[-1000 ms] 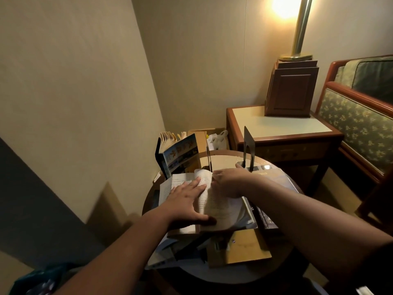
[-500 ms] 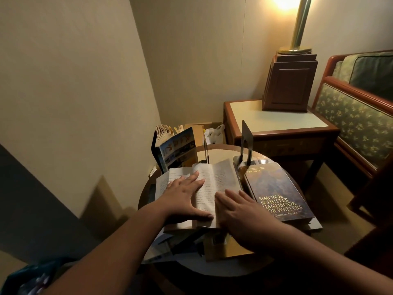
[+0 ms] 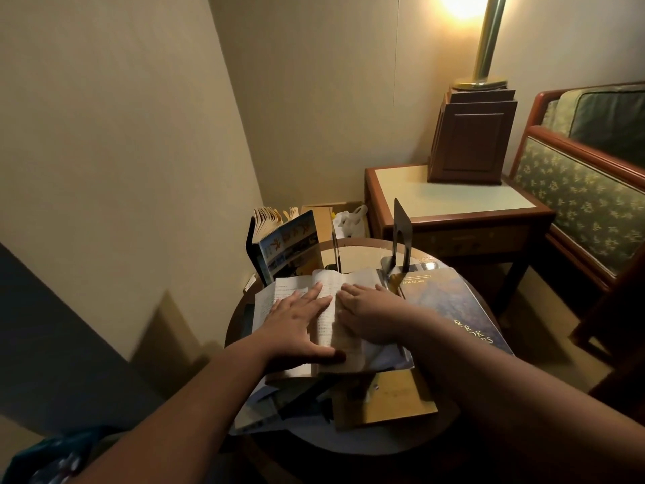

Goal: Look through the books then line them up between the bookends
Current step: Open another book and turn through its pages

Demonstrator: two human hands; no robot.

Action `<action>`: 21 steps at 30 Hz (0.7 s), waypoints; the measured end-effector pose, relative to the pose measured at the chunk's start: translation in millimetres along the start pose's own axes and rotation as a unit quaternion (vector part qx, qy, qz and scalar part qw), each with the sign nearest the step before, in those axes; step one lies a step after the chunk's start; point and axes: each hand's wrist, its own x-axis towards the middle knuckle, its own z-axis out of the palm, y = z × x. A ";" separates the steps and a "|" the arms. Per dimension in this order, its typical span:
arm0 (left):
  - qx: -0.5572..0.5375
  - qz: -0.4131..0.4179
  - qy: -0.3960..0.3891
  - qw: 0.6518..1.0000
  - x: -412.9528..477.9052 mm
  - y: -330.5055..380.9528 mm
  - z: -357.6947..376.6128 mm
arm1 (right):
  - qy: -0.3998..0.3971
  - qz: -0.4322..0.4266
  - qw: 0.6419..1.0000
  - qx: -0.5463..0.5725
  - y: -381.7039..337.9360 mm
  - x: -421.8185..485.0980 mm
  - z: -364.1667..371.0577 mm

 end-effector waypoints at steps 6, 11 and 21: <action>-0.027 -0.018 0.011 0.999 -5.3 6.6 2.3 | -0.018 0.083 0.986 0.142 -6.8 28.9 -18.2; -0.056 -0.024 0.039 0.997 -9.2 8.5 6.6 | -0.001 0.053 0.995 0.082 -7.1 37.3 -14.8; -0.074 -0.094 0.106 0.987 -21.4 2.3 20.9 | 0.083 0.053 0.992 0.082 -5.8 26.9 32.8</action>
